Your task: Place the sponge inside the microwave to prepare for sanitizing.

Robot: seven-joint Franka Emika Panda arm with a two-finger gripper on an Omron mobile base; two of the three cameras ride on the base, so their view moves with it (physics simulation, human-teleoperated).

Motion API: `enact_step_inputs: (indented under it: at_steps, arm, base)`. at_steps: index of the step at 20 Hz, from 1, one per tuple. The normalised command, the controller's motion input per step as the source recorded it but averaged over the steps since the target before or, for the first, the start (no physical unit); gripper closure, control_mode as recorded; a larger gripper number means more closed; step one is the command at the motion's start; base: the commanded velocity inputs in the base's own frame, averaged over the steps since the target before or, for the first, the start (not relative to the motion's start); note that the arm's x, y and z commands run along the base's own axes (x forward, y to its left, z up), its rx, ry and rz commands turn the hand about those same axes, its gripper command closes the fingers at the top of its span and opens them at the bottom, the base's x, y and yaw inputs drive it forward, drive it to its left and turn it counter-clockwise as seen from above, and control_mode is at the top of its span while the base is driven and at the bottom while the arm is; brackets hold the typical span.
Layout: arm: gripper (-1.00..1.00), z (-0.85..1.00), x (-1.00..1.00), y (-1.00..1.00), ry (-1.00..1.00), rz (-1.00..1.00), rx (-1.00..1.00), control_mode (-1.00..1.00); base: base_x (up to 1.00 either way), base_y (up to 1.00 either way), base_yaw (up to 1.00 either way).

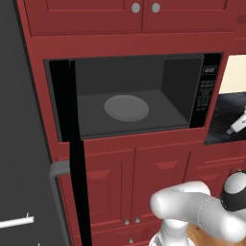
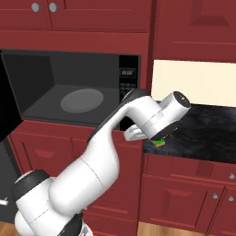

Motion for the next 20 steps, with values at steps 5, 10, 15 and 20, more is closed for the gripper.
enact_step_inputs:
  at_steps: [5,10,15,20]
  arm:
    - [-1.0,-0.19,0.38,-0.34,0.1,0.0,0.0,-1.0]
    - [-1.0,-0.2,0.3,-0.26,-0.01,0.0,0.0,-1.0]
    - [-1.0,-0.28,0.32,-0.15,-0.08,0.0,-0.01,-1.0]
    - [-1.0,-0.24,0.4,-0.09,-0.01,0.0,0.0,-1.0]
  base:
    - [0.0,0.0,0.0]
    - [0.0,0.0,0.0]
    - [0.0,0.0,0.0]
    - [0.0,0.0,0.0]
